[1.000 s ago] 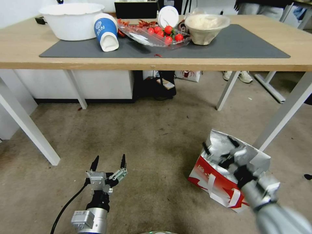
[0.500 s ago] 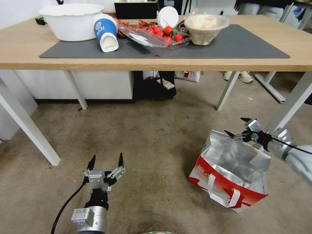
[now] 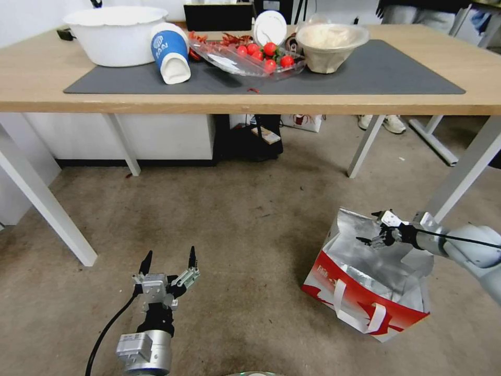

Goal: Pick up the food delivery bag from the floor and place it on the table.

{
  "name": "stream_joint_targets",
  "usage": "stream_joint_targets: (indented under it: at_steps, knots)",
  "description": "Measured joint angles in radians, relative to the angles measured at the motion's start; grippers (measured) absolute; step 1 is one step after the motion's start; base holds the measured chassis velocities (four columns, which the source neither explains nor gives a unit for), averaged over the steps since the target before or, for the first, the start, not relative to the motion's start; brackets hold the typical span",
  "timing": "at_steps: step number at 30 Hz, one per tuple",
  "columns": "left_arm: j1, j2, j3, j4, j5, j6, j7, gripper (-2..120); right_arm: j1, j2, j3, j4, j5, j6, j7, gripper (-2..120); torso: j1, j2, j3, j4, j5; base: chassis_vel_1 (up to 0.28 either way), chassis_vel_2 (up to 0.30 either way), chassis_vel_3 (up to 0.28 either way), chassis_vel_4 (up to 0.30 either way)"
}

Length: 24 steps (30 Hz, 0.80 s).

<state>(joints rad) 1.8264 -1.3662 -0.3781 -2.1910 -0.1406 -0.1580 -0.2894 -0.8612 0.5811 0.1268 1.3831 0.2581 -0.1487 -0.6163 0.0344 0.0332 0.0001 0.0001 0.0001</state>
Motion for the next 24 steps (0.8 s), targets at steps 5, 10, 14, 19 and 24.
stream_joint_targets:
  at_steps: [5,10,14,19,24]
  knots:
    - [-0.003,0.000,-0.004,0.006,-0.005,-0.001,-0.001,100,0.028,0.016,-0.023,-0.030,-0.029,0.001,-0.006,100,0.000,0.000,0.000,-0.0001,-0.0001,0.000,0.000,0.000,0.000]
    - [-0.009,-0.002,-0.002,0.015,-0.005,-0.001,-0.002,100,0.056,0.035,-0.049,-0.079,-0.058,0.000,-0.014,100,0.000,0.000,0.000,-0.0001,0.0000,0.000,0.000,0.000,0.000]
    - [-0.012,-0.001,-0.002,0.017,-0.005,0.000,-0.003,100,0.068,0.038,-0.058,-0.096,-0.067,-0.001,-0.021,100,0.000,0.000,0.000,-0.0001,-0.0002,0.000,0.000,0.000,0.000]
    - [-0.012,0.001,-0.002,0.017,-0.005,0.001,-0.004,100,0.067,0.036,-0.061,-0.105,-0.074,-0.004,-0.041,99,0.000,0.001,0.000,0.0000,-0.0002,0.000,0.000,0.000,0.000]
    - [-0.012,0.001,-0.001,0.015,-0.005,0.001,-0.006,100,0.041,0.035,-0.051,-0.099,-0.071,-0.010,-0.049,86,0.000,0.001,0.000,-0.0002,-0.0002,0.000,0.000,0.000,0.000]
